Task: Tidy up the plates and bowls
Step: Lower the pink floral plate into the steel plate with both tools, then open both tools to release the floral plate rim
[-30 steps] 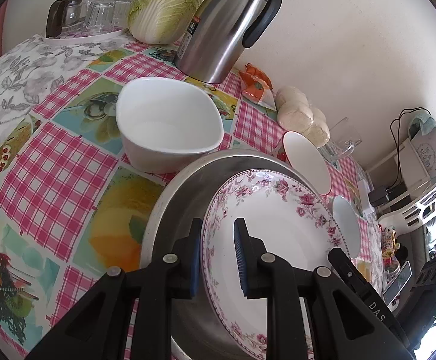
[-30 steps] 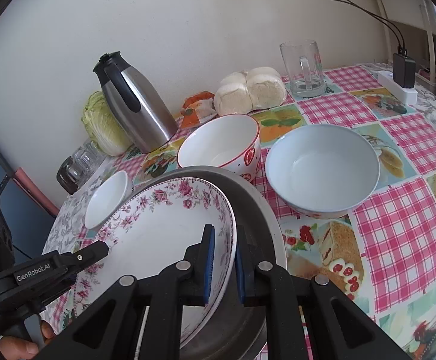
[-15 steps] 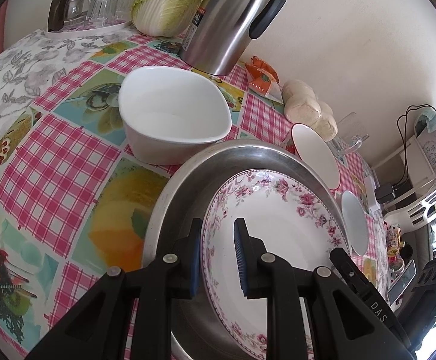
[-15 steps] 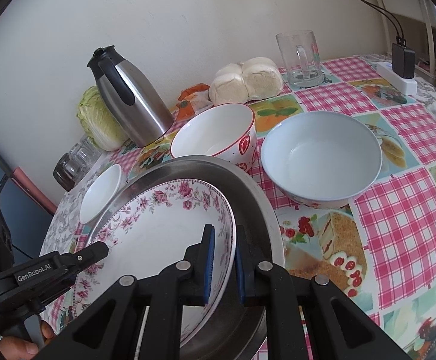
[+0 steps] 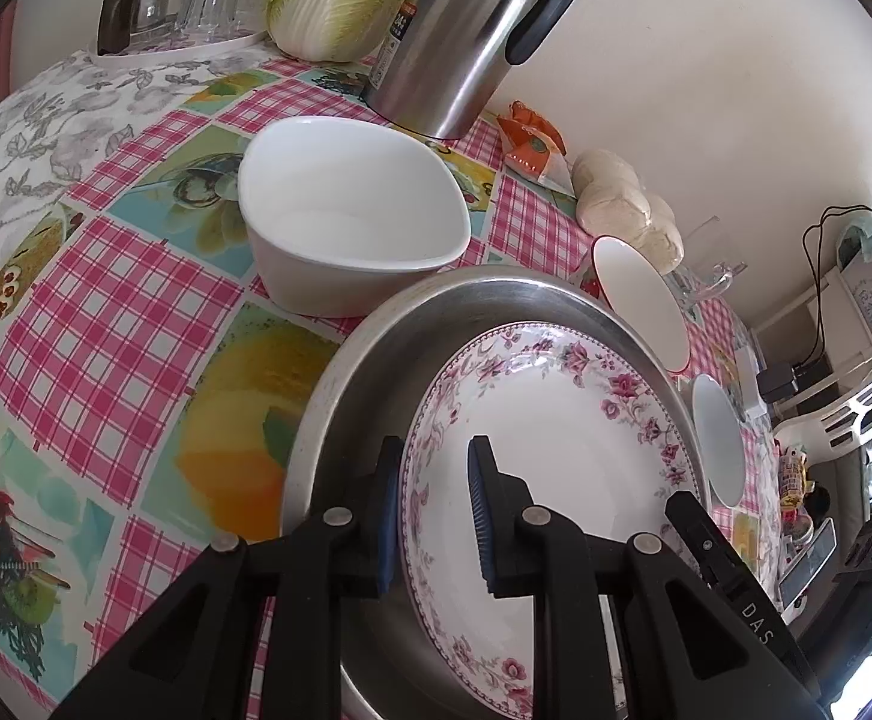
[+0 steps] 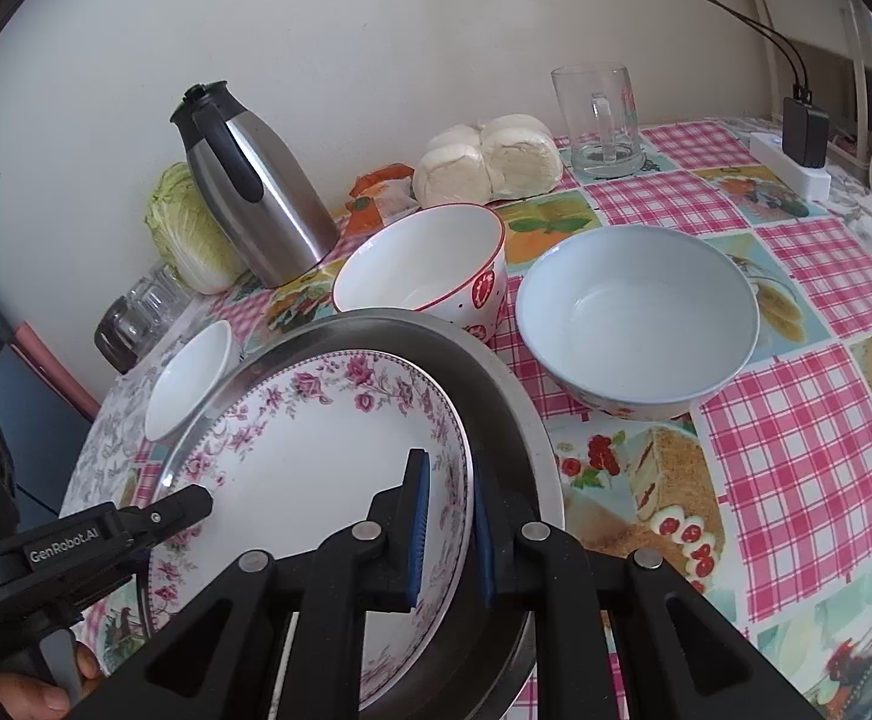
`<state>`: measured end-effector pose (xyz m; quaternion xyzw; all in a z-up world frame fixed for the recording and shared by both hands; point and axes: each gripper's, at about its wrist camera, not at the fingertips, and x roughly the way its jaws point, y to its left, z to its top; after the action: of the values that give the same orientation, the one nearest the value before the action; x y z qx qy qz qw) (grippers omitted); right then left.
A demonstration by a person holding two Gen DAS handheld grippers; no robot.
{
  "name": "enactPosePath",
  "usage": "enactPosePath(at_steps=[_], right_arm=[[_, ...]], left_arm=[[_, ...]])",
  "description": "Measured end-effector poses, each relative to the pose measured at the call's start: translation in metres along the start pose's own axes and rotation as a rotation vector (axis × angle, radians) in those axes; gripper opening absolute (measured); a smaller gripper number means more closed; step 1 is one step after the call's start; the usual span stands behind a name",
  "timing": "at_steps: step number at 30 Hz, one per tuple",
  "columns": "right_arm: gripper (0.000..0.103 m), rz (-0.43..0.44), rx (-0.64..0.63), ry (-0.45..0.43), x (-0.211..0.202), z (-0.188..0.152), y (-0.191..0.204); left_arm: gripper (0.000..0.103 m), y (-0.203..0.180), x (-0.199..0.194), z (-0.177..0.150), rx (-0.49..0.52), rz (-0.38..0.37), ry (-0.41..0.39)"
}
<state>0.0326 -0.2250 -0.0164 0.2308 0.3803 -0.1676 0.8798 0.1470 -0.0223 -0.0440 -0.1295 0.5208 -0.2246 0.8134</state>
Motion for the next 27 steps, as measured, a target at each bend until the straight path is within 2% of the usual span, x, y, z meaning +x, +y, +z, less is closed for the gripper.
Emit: enactPosePath(at_steps=[9,11,14,22,27], right_arm=[[0.017,-0.021,-0.017,0.008,0.001,0.000,0.001],[0.018,-0.023,-0.023,0.011,0.002,0.001,0.002],[0.024,-0.021,-0.037,0.014,0.002,0.001,0.004],[0.045,-0.014,-0.094,0.019,0.004,-0.002,0.016],[0.053,0.004,-0.097,0.016,0.003,-0.002,0.017]], left_arm=[[0.023,-0.003,0.002,0.001,0.022,0.033,0.004],[0.027,-0.006,0.003,0.000,0.042,0.048,0.008],[0.035,-0.011,0.004,-0.001,0.068,0.048,0.007],[0.046,-0.015,0.005,-0.002,0.107,0.061,0.013],[0.055,-0.017,0.003,-0.001,0.120,0.064,0.000]])
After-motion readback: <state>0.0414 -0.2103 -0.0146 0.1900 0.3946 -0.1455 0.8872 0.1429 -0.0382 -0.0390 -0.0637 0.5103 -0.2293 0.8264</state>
